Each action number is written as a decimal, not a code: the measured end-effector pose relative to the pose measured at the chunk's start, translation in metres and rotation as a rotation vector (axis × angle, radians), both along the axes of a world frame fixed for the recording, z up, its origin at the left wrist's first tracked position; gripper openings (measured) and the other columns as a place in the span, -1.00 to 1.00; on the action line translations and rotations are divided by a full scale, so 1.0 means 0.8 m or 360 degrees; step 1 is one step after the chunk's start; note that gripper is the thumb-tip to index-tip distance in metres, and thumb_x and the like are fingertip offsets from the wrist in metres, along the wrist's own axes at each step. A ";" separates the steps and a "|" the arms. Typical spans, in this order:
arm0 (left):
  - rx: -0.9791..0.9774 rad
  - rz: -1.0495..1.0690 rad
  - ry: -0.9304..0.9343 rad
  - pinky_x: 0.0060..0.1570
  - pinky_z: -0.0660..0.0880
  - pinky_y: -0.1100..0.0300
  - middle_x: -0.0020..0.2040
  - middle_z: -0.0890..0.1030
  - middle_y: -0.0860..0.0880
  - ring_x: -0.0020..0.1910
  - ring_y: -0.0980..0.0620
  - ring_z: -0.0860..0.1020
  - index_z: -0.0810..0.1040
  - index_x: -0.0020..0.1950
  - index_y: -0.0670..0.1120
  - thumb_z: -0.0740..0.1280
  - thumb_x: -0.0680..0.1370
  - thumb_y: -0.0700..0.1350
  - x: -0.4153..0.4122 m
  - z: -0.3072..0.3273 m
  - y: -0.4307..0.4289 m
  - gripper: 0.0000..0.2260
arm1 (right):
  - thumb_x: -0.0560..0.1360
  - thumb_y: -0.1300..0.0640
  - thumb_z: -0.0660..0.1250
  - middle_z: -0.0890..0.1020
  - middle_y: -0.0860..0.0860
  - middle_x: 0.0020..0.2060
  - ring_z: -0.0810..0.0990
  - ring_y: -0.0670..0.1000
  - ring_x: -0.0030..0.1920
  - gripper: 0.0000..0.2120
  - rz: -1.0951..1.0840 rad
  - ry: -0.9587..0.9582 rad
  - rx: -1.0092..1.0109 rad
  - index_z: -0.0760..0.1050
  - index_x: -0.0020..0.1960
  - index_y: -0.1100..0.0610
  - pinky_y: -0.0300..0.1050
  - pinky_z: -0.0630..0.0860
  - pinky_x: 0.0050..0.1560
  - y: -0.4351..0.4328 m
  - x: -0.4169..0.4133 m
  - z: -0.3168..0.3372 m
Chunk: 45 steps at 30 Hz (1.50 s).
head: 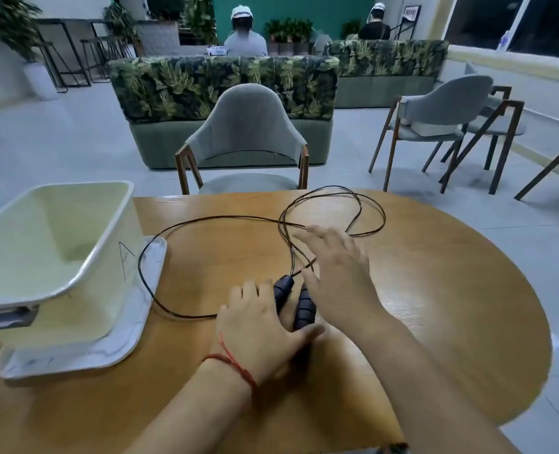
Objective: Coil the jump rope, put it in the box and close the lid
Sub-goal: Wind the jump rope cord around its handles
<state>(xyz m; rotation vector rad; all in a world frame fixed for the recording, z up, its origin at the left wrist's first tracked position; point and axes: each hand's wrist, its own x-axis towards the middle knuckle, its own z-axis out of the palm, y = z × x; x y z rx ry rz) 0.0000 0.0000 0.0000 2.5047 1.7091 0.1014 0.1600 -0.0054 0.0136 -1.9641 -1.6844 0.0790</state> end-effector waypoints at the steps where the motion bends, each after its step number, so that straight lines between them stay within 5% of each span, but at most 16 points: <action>1: -0.0016 0.0037 0.0036 0.20 0.52 0.02 0.26 0.51 0.00 0.27 -0.08 0.49 0.44 0.39 0.04 -0.01 0.34 0.69 0.007 -0.005 0.001 -0.07 | 0.64 0.22 0.34 0.42 -0.20 0.58 0.25 0.01 0.63 -0.41 0.0056 0.0000 0.0006 0.41 0.58 -0.22 0.29 0.25 0.57 0.007 0.006 -0.007; 7: -0.0001 0.0069 -0.0110 0.09 0.55 0.04 0.27 0.55 -0.01 0.28 -0.08 0.57 0.44 0.33 0.00 0.29 0.49 0.34 0.039 -0.025 0.013 -0.44 | 0.39 0.53 0.20 0.45 -0.29 0.55 0.24 -0.09 0.62 -0.11 0.0324 0.0042 -0.0201 0.50 0.52 -0.21 0.14 0.32 0.55 0.038 0.039 -0.036; 10: -0.0099 -0.0014 -0.0012 0.12 0.56 0.02 0.28 0.54 -0.01 0.28 -0.09 0.58 0.43 0.35 0.01 0.34 0.48 0.22 0.033 -0.025 0.026 -0.49 | 0.40 0.52 0.19 0.37 -0.33 0.62 0.14 -0.13 0.68 -0.07 0.0466 -0.0027 -0.0390 0.42 0.58 -0.24 0.06 0.24 0.61 0.037 0.046 -0.048; 14: -0.0059 -0.0146 -0.0010 0.16 0.57 0.01 0.20 0.58 0.06 0.24 -0.06 0.63 0.35 0.12 0.08 0.33 0.47 0.17 0.005 -0.017 0.039 -0.67 | 0.49 0.43 0.24 0.36 -0.31 0.63 0.11 -0.12 0.70 -0.18 0.0532 -0.0107 -0.0341 0.38 0.60 -0.22 -0.08 0.08 0.65 0.032 0.046 -0.061; 18: -0.0081 -0.0271 -0.0127 0.16 0.54 0.04 0.08 0.52 0.15 0.17 0.04 0.59 0.33 0.11 0.14 0.31 0.41 0.20 -0.023 -0.016 0.048 -0.65 | 0.43 0.35 0.27 0.51 -0.25 0.48 0.17 -0.14 0.66 -0.25 0.0547 0.0021 -0.0332 0.41 0.51 -0.21 -0.25 -0.10 0.54 0.027 0.045 -0.058; 25: -0.0046 -0.0412 -0.0309 0.18 0.58 0.01 0.18 0.52 0.20 0.20 0.10 0.56 0.39 0.40 0.13 0.26 0.35 0.17 -0.031 -0.023 0.048 -0.40 | 0.30 0.28 0.17 0.47 -0.23 0.34 0.28 -0.12 0.50 -0.21 0.0649 0.0018 -0.0346 0.35 0.50 -0.15 0.23 0.04 0.67 0.026 0.020 -0.057; 28: -0.0034 -0.0395 -0.0354 0.11 0.60 0.01 0.13 0.52 0.20 0.14 0.10 0.58 0.40 0.36 0.15 0.26 0.33 0.19 -0.032 -0.024 0.047 -0.43 | 0.31 0.29 0.19 0.45 -0.26 0.26 0.28 -0.21 0.36 -0.26 0.0647 0.0096 -0.0294 0.36 0.44 -0.14 0.18 0.15 0.63 0.023 0.021 -0.058; 33: 0.0195 -0.0295 -0.0322 -0.34 0.56 0.12 -0.12 0.61 0.17 -0.19 0.02 0.64 0.57 0.15 0.12 0.26 0.25 0.18 -0.033 -0.023 0.048 -0.51 | 0.34 0.27 0.26 0.44 -0.28 0.16 0.27 -0.22 0.20 -0.33 0.0647 0.0020 -0.0225 0.37 0.41 -0.11 0.18 0.22 0.59 0.021 0.013 -0.056; 37: 0.0186 -0.0134 -0.0315 -0.12 0.57 -0.01 -0.06 0.58 0.14 -0.08 -0.05 0.59 0.51 0.24 0.18 0.29 0.28 0.11 -0.039 -0.012 0.053 -0.49 | 0.42 0.10 0.35 0.48 -0.24 0.01 0.41 -0.12 0.07 -0.42 0.0553 -0.0125 0.0085 0.43 0.44 -0.06 -0.03 0.35 0.37 0.021 0.009 -0.050; 41: -0.0127 0.0124 -0.0938 -0.16 0.62 0.00 -0.18 0.63 0.08 -0.20 0.07 0.61 0.50 0.11 0.16 0.45 0.46 0.14 -0.049 -0.002 0.059 -0.72 | 0.67 -0.14 0.22 0.43 -0.23 -0.27 0.48 -0.15 -0.11 -0.71 0.0465 0.0130 0.0247 0.48 0.36 -0.17 -0.30 0.32 -0.01 0.014 0.013 -0.042; 45: -0.0923 0.0328 -0.2199 -0.29 0.56 0.03 -0.20 0.63 -0.08 -0.34 0.03 0.60 0.66 0.03 0.00 0.53 0.47 0.03 -0.055 0.006 0.069 -0.79 | 0.73 -0.20 0.09 0.40 -0.08 -0.46 0.40 -0.08 -0.45 -0.64 0.0437 0.0601 0.0287 0.60 0.01 -0.09 -0.13 0.29 -0.39 0.015 0.026 -0.042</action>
